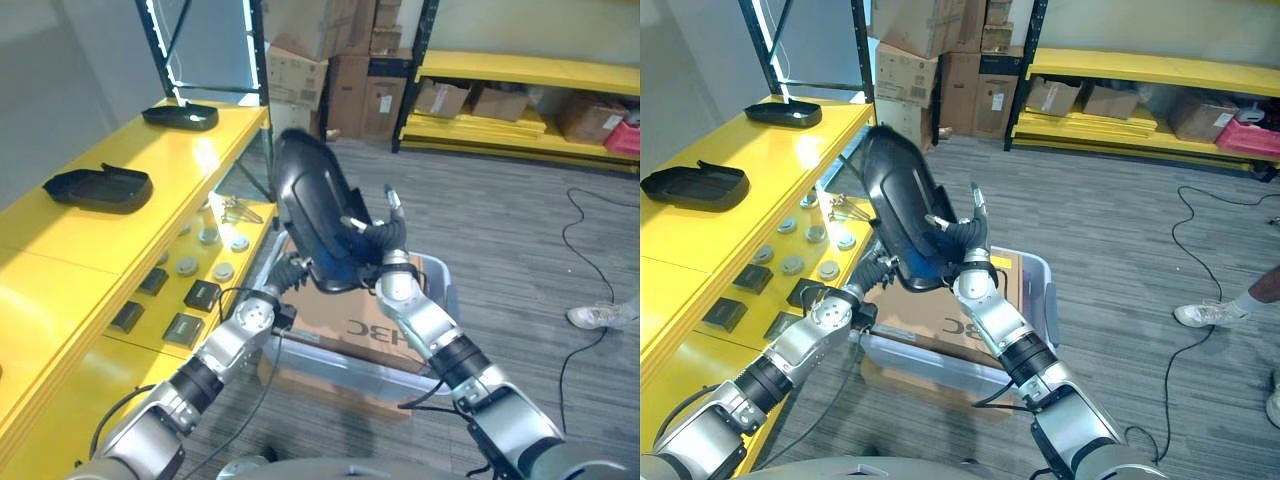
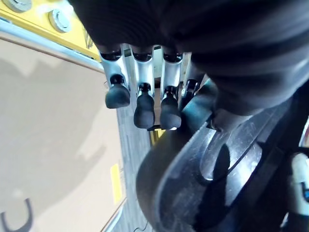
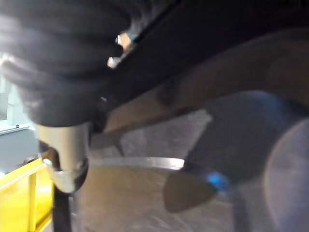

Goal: Move parts from the plastic box to the shelf.

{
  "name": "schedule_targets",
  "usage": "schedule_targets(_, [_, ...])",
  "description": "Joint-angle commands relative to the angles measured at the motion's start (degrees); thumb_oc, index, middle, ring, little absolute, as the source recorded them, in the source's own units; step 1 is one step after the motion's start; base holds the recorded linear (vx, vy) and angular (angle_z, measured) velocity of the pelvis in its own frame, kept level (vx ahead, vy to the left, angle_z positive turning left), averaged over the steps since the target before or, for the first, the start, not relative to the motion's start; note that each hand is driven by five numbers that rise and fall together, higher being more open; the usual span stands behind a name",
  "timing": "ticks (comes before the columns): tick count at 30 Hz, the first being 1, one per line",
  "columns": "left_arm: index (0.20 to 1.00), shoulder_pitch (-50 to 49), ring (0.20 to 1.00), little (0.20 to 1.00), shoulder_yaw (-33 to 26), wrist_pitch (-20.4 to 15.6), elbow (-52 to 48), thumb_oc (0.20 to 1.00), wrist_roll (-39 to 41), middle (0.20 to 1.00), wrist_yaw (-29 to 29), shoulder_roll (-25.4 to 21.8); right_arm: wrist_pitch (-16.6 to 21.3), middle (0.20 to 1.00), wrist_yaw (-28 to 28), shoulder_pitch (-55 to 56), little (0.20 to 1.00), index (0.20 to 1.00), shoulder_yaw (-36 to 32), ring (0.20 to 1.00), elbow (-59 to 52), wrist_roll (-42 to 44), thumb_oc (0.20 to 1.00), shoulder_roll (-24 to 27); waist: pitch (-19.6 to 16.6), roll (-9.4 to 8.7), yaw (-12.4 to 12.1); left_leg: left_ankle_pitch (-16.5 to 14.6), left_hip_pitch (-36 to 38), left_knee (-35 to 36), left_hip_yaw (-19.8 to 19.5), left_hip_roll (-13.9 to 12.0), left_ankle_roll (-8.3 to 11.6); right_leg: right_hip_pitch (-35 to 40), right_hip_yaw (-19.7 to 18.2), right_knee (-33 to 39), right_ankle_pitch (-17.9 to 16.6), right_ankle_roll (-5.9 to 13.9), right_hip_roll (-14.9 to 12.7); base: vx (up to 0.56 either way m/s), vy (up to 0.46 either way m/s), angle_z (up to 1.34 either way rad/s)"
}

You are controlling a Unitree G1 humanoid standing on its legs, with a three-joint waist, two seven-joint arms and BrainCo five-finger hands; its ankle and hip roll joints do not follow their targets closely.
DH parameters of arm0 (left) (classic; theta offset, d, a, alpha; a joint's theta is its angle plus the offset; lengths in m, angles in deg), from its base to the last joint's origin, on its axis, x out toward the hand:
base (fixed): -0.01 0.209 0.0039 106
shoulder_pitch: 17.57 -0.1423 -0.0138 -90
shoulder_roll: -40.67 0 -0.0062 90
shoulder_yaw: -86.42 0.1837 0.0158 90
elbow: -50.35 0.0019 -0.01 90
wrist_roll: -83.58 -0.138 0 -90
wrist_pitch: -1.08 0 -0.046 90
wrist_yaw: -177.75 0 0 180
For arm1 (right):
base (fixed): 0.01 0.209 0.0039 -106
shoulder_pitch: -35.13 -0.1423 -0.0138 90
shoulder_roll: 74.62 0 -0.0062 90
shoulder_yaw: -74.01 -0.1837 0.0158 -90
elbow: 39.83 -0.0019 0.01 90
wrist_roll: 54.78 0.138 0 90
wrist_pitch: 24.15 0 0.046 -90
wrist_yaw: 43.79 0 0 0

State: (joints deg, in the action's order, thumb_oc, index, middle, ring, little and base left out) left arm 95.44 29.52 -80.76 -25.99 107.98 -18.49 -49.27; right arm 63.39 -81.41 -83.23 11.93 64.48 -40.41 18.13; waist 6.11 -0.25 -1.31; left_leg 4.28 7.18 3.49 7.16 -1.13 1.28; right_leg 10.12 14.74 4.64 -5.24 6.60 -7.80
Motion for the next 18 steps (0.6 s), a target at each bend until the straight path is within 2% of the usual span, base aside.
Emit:
schedule_targets(1, [0.2, 9.4, 0.2, 0.2, -1.3, -10.0, -4.7, 0.2, -2.8, 0.2, -3.0, 3.5, 2.7, 1.0, 0.8, -0.9, 1.0, 1.0, 0.3, 1.0, -1.8, 1.7, 1.0, -2.5, -1.1, 0.42, -1.5, -5.3, 1.2, -3.0, -0.7, -1.4, 0.1, -1.5, 0.3, -3.5, 3.5, 2.75, -0.5, 0.0, 0.0, 0.0])
schedule_targets(12, [0.2, 7.2, 0.2, 0.2, -7.7, -11.5, -5.8, 0.2, -1.4, 0.2, -6.3, 0.7, 3.8, 1.0, 0.8, 3.9, 1.0, 1.0, -6.3, 1.0, -3.2, 5.5, 1.0, 1.3, -1.1, 0.26, -0.6, -5.1, 1.1, -2.9, -0.8, -1.5, 0.2, -1.8, 0.0, -3.5, 3.6, 2.61, -0.3, 0.0, 0.0, 0.0])
schedule_targets(18, [0.2, 7.2, 0.2, 0.2, -8.7, -12.0, -5.0, 0.2, -2.2, 0.2, -7.4, 1.3, 5.4, 1.0, 0.8, 5.0, 1.0, 1.0, -8.0, 1.0, -1.1, 5.9, 1.0, 1.0, -0.9, 0.21, -0.2, -5.0, 1.4, -2.6, -0.7, -1.4, 0.11, -1.7, -0.1, -3.2, 3.4, 2.52, -0.1, -0.01, -0.009, -0.04])
